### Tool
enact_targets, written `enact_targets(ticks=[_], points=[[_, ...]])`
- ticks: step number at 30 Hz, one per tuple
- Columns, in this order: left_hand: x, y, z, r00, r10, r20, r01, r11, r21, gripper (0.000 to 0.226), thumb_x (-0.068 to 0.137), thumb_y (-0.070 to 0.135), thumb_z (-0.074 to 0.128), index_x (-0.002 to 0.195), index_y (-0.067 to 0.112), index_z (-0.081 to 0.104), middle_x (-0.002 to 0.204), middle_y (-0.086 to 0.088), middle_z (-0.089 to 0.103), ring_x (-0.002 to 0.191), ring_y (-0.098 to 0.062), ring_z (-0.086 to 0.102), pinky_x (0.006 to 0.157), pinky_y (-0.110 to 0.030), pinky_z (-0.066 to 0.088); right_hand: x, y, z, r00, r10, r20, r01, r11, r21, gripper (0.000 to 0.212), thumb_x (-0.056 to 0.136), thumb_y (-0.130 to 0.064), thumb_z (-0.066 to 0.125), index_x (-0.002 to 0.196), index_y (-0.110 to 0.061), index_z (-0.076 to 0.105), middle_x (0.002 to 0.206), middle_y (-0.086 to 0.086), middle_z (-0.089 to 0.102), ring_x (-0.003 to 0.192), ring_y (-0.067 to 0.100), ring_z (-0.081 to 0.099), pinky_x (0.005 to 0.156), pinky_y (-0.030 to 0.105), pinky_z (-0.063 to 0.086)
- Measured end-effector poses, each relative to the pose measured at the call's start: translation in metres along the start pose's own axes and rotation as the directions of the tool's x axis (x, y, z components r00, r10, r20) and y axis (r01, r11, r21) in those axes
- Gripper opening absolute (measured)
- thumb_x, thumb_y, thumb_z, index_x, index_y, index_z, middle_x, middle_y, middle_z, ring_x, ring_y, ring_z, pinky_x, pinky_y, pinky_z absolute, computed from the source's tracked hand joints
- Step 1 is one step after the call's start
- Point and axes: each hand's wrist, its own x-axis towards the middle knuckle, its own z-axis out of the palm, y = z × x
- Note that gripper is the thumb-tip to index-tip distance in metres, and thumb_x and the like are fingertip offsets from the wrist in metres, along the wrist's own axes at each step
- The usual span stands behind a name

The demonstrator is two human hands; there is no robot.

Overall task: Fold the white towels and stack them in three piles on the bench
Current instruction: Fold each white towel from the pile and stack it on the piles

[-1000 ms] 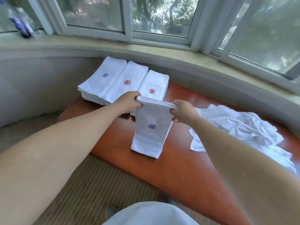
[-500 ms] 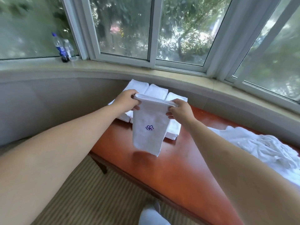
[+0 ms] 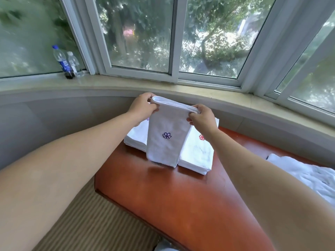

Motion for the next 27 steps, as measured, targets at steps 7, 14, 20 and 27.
enact_targets(ticks=[7,14,20,27], points=[[0.074,-0.006,0.021,1.0,0.006,0.012,-0.007,1.0,0.022,0.019,0.086,0.012,0.069,0.096,0.028,0.069,0.105,-0.007,0.073,0.102,-0.027,0.072,0.097,-0.05,0.056,0.073,0.012,0.007,0.999,0.009,-0.035,-0.01,0.999,-0.04,0.028,0.076,-0.014,0.051,0.096,-0.025,0.067,0.083,0.001,0.075,0.081,0.027,0.071,0.08,0.048,0.06],[0.142,-0.021,0.042,0.998,-0.012,0.066,0.008,0.998,0.055,0.021,0.087,0.015,0.069,0.107,0.022,0.07,0.109,-0.002,0.071,0.105,-0.027,0.07,0.1,-0.05,0.054,0.129,0.033,0.017,0.998,0.044,-0.048,-0.048,0.996,-0.077,0.027,0.079,-0.013,0.053,0.099,-0.025,0.067,0.084,-0.003,0.072,0.078,0.023,0.069,0.072,0.039,0.057],[0.2,-0.037,0.063,0.994,0.007,0.112,-0.017,0.996,0.088,0.02,0.088,0.018,0.072,0.097,0.035,0.067,0.102,0.014,0.069,0.101,-0.012,0.066,0.099,-0.044,0.054,0.181,0.05,0.028,0.991,0.089,-0.101,-0.098,0.991,-0.09,0.025,0.082,-0.014,0.055,0.101,-0.027,0.066,0.084,-0.013,0.068,0.072,0.01,0.063,0.062,0.026,0.047],[0.28,-0.089,0.1,0.971,-0.076,0.226,0.061,0.995,0.074,0.02,0.09,0.013,0.068,0.107,0.024,0.069,0.102,0.01,0.068,0.105,0.002,0.063,0.099,-0.044,0.056,0.241,0.095,0.053,0.969,0.213,-0.123,-0.229,0.964,-0.134,0.026,0.086,-0.014,0.054,0.107,-0.025,0.065,0.084,-0.008,0.068,0.07,0.012,0.061,0.057,0.026,0.043]])
